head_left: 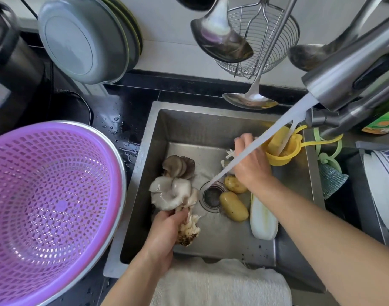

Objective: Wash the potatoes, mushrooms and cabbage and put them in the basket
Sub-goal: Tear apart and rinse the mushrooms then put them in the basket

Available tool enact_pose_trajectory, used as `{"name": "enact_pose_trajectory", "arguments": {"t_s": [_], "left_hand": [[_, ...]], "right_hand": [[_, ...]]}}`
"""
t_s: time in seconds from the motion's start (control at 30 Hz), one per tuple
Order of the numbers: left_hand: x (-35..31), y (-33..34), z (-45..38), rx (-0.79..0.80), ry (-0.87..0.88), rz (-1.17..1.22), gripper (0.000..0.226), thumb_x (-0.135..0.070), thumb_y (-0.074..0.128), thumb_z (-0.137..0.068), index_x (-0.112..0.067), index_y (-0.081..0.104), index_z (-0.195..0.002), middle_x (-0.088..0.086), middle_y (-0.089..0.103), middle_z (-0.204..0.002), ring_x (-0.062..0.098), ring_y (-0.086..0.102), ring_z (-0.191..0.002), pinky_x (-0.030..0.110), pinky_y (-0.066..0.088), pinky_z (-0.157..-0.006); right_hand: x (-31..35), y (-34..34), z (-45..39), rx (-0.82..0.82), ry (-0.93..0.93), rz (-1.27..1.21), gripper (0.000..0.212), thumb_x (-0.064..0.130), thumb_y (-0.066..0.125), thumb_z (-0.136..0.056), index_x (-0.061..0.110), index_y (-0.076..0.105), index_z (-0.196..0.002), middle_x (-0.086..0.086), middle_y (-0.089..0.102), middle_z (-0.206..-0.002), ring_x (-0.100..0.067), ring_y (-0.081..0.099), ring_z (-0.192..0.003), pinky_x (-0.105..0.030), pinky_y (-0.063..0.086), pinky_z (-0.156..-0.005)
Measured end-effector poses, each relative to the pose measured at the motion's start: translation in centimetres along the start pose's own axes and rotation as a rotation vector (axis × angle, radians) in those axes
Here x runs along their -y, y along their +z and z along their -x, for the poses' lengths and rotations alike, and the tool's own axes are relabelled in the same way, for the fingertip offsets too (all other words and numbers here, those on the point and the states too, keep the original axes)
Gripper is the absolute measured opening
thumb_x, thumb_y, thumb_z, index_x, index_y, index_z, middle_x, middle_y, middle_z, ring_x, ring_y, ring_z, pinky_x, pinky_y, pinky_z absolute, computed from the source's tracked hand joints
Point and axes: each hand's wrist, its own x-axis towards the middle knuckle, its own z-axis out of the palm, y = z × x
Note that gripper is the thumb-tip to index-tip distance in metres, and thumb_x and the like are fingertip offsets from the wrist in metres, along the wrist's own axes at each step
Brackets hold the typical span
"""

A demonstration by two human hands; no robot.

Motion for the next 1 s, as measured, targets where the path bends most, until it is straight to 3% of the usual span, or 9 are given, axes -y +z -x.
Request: {"name": "enact_pose_trajectory", "arguments": {"t_s": [0.13, 0.27, 0.37, 0.47, 0.57, 0.63, 0.77, 0.9, 1.0], "left_hand": [[0.2, -0.1, -0.1, 0.024, 0.018, 0.014, 0.026, -0.013, 0.064, -0.102, -0.013, 0.072, -0.127, 0.009, 0.079, -0.116, 0.027, 0.075, -0.111, 0.053, 0.052, -0.108], [0.1, -0.3, 0.1, 0.042, 0.028, 0.058, 0.027, -0.01, 0.061, -0.102, -0.011, 0.07, -0.127, 0.009, 0.078, -0.117, 0.024, 0.074, -0.111, 0.045, 0.054, -0.103], [-0.1, -0.4, 0.5, 0.073, 0.021, 0.125, 0.028, -0.01, 0.055, -0.102, -0.008, 0.072, -0.124, 0.01, 0.079, -0.106, 0.023, 0.077, -0.096, 0.038, 0.053, -0.086], [-0.4, -0.4, 0.7, 0.106, -0.05, 0.233, 0.031, -0.022, 0.051, -0.101, -0.007, 0.071, -0.118, 0.009, 0.071, -0.086, 0.021, 0.067, -0.074, 0.037, 0.048, -0.074], [-0.5, -0.5, 0.8, 0.168, -0.021, 0.2, 0.028, -0.026, 0.058, -0.098, -0.007, 0.072, -0.113, 0.019, 0.069, -0.091, 0.024, 0.066, -0.08, 0.035, 0.049, -0.076], [-0.6, -0.5, 0.9, 0.204, 0.037, 0.099, 0.025, -0.016, 0.058, -0.1, -0.007, 0.073, -0.117, 0.018, 0.076, -0.105, 0.025, 0.073, -0.096, 0.034, 0.053, -0.083], [-0.7, -0.3, 0.6, 0.21, 0.08, -0.024, 0.029, -0.004, 0.057, -0.099, -0.005, 0.072, -0.124, 0.022, 0.075, -0.117, 0.037, 0.072, -0.114, 0.052, 0.053, -0.105], [-0.4, 0.1, 0.3, 0.138, -0.007, -0.069, 0.026, -0.014, 0.058, -0.102, -0.012, 0.07, -0.125, 0.007, 0.079, -0.097, 0.02, 0.073, -0.086, 0.042, 0.055, -0.083], [-0.3, 0.1, 0.1, 0.168, 0.022, -0.104, 0.025, -0.027, 0.061, -0.102, -0.025, 0.071, -0.125, 0.001, 0.079, -0.11, 0.018, 0.074, -0.104, 0.043, 0.056, -0.097]], "right_hand": [[-0.5, 1.0, -2.2, 0.196, -0.06, 0.306, 0.051, 0.041, 0.056, -0.098, 0.009, 0.055, -0.137, -0.016, 0.054, -0.136, -0.036, 0.045, -0.128, -0.051, 0.029, -0.118], [0.5, 0.6, -3.1, 0.386, -0.02, 0.353, 0.056, 0.046, 0.046, -0.101, 0.016, 0.046, -0.148, -0.015, 0.055, -0.141, -0.037, 0.044, -0.137, -0.059, 0.002, -0.123], [1.1, -0.6, -2.6, 0.291, -0.021, 0.226, 0.044, 0.036, 0.055, -0.098, 0.015, 0.055, -0.137, -0.015, 0.057, -0.137, -0.037, 0.045, -0.133, -0.058, 0.014, -0.123], [2.8, -1.8, 1.0, 0.113, 0.122, -0.201, 0.025, 0.017, 0.057, -0.099, 0.014, 0.064, -0.122, -0.01, 0.062, -0.126, -0.032, 0.055, -0.118, -0.046, 0.046, -0.106], [5.5, -2.9, 6.9, 0.552, 0.429, -0.933, 0.015, 0.027, 0.057, -0.104, 0.023, 0.071, -0.108, 0.0, 0.07, -0.108, -0.02, 0.066, -0.101, -0.041, 0.057, -0.091], [7.3, -3.0, 10.1, 0.723, 0.473, -1.297, 0.014, 0.034, 0.064, -0.101, 0.024, 0.073, -0.103, 0.004, 0.075, -0.101, -0.016, 0.069, -0.095, -0.038, 0.058, -0.089], [9.7, -1.0, 11.9, 0.591, 0.568, -1.439, 0.009, 0.025, 0.074, -0.094, 0.019, 0.077, -0.1, -0.006, 0.079, -0.099, -0.026, 0.074, -0.096, -0.039, 0.06, -0.084], [10.6, -0.5, 11.7, 0.491, 0.753, -1.508, 0.006, 0.013, 0.072, -0.095, 0.009, 0.076, -0.095, -0.009, 0.077, -0.09, -0.02, 0.073, -0.08, -0.033, 0.062, -0.076], [10.7, -1.3, 10.9, 0.417, 0.791, -1.521, 0.006, 0.012, 0.072, -0.095, 0.007, 0.076, -0.096, -0.008, 0.078, -0.087, -0.018, 0.074, -0.074, -0.029, 0.062, -0.07]]}}
